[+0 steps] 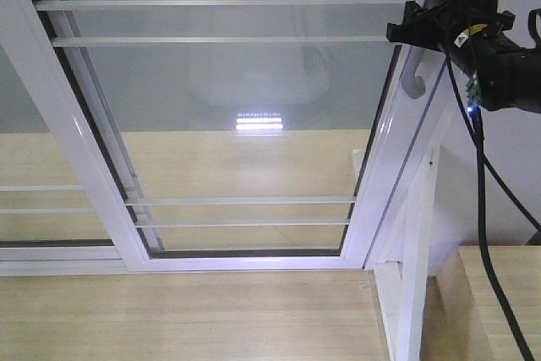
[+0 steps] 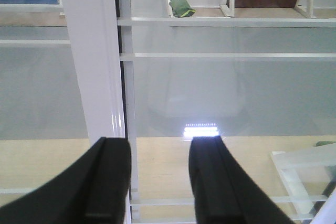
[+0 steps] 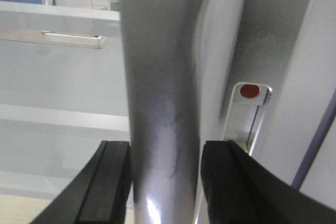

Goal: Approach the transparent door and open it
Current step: 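Raise the right gripper and close it around the silver handle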

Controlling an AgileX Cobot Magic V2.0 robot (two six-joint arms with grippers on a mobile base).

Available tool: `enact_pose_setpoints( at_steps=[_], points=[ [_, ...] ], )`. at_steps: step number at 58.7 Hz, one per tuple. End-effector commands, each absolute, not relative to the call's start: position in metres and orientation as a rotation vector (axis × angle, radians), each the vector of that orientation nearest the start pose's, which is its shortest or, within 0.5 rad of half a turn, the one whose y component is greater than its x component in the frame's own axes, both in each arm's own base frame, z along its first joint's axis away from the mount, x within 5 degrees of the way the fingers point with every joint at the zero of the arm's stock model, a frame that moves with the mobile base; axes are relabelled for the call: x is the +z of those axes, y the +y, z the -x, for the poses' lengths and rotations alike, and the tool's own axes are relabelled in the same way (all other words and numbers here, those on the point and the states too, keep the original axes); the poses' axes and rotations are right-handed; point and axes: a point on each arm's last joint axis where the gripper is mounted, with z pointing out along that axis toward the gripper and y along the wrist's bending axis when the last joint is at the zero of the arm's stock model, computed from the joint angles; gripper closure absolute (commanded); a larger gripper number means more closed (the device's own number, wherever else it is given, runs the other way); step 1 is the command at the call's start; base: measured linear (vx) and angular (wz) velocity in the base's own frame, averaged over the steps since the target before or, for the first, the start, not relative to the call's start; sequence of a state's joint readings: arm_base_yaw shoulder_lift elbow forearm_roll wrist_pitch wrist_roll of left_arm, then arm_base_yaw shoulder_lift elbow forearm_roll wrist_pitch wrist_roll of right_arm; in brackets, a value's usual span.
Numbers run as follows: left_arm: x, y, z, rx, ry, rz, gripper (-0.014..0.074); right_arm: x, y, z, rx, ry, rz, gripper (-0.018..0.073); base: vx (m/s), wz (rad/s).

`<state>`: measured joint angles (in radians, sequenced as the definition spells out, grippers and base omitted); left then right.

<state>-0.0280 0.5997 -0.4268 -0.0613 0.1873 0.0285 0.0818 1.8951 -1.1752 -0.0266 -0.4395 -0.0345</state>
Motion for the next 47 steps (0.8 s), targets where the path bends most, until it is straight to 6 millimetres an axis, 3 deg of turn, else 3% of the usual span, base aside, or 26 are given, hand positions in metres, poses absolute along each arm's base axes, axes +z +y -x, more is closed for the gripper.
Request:
enact_pose_setpoints(
  at_steps=[1, 10, 36, 47],
  points=[
    [0.307, -0.005, -0.131, -0.065, 1.743, 0.005, 0.0187, 0.271, 0.037, -0.432, 0.03, 1.6, 0.128, 0.0182, 0.0, 0.0],
    [0.307, -0.005, -0.131, -0.065, 1.743, 0.005, 0.0187, 0.273, 0.041, -0.432, 0.043, 1.593, 0.131, 0.0212, 0.0, 0.0],
    [0.307, -0.005, -0.131, -0.065, 1.743, 0.005, 0.0187, 0.271, 0.09, -0.424, 0.118, 1.595, 0.252, 0.0226, 0.0, 0.0],
    [0.307, -0.005, -0.131, -0.065, 1.743, 0.005, 0.0187, 0.271, 0.099, -0.422, 0.135, 1.593, 0.268, 0.0226, 0.0, 0.0]
  ],
)
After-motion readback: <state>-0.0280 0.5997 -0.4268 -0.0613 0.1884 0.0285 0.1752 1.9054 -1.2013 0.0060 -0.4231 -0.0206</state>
